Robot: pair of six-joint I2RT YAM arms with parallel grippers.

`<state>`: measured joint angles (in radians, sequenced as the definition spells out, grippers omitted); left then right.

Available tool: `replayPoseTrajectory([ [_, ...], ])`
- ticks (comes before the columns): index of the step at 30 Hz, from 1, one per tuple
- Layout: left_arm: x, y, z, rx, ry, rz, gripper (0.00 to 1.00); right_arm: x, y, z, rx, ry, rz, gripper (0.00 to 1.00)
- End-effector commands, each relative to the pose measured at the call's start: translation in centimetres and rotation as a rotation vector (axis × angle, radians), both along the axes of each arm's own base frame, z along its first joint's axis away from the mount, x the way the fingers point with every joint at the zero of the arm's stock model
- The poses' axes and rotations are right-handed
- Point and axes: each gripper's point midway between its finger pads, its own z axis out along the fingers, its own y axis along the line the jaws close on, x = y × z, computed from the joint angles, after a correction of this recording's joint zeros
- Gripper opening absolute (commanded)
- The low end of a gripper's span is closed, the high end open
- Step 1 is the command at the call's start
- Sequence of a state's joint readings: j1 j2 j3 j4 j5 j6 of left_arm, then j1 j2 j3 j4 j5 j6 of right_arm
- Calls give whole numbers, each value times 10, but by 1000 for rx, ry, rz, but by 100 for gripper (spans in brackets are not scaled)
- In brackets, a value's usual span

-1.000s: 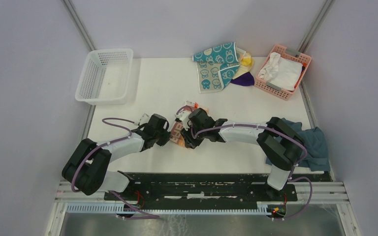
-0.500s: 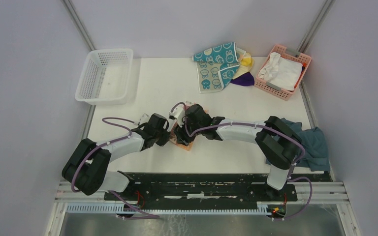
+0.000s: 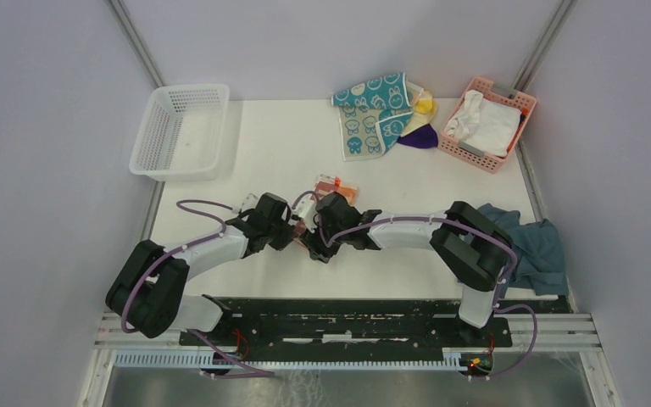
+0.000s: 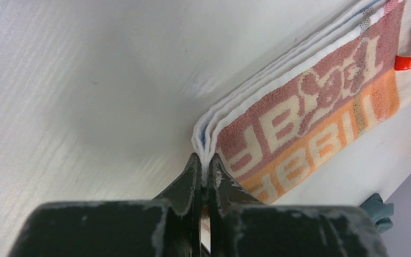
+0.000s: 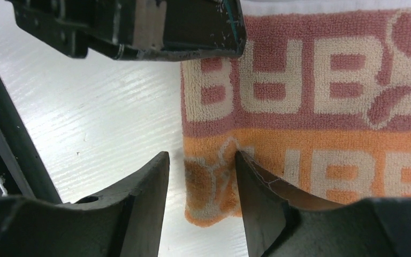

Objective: Roll the towels
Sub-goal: Roll the towel at the center of the board.

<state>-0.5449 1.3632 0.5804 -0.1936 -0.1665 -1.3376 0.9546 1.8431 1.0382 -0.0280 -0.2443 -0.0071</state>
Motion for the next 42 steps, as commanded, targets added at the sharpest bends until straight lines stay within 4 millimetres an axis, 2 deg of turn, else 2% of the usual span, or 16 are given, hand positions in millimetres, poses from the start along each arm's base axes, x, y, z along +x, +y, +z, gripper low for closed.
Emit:
replayPoseTrajectory([
  [1, 12, -6, 17, -50, -23, 44, 3, -6, -14, 3, -69, -42, -8, 57],
  [11, 13, -6, 19, -51, -23, 53, 3, -3, -28, -9, -172, -103, -56, 54],
  [15, 12, -5, 18, -50, -25, 53, 3, -2, -30, -15, -195, -104, -49, 36],
  [18, 12, -5, 19, -54, -38, 48, 7, -8, -22, -10, -156, -83, -22, 23],
  [28, 11, 6, 22, -64, -91, 60, 28, -16, -6, 11, 51, 163, 10, 3],
  [33, 11, 14, 33, -73, -152, 45, 44, -16, -5, 17, 192, 351, -2, 1],
  [36, 9, 20, 38, -86, -198, 27, 54, -9, -7, 16, 246, 449, -26, 1],
  [39, 3, 24, 43, -101, -241, -8, 59, -6, -7, 15, 268, 527, -41, 1],
  [42, -7, 30, 41, -99, -265, -25, 60, -1, -9, 7, 289, 609, -86, 1],
])
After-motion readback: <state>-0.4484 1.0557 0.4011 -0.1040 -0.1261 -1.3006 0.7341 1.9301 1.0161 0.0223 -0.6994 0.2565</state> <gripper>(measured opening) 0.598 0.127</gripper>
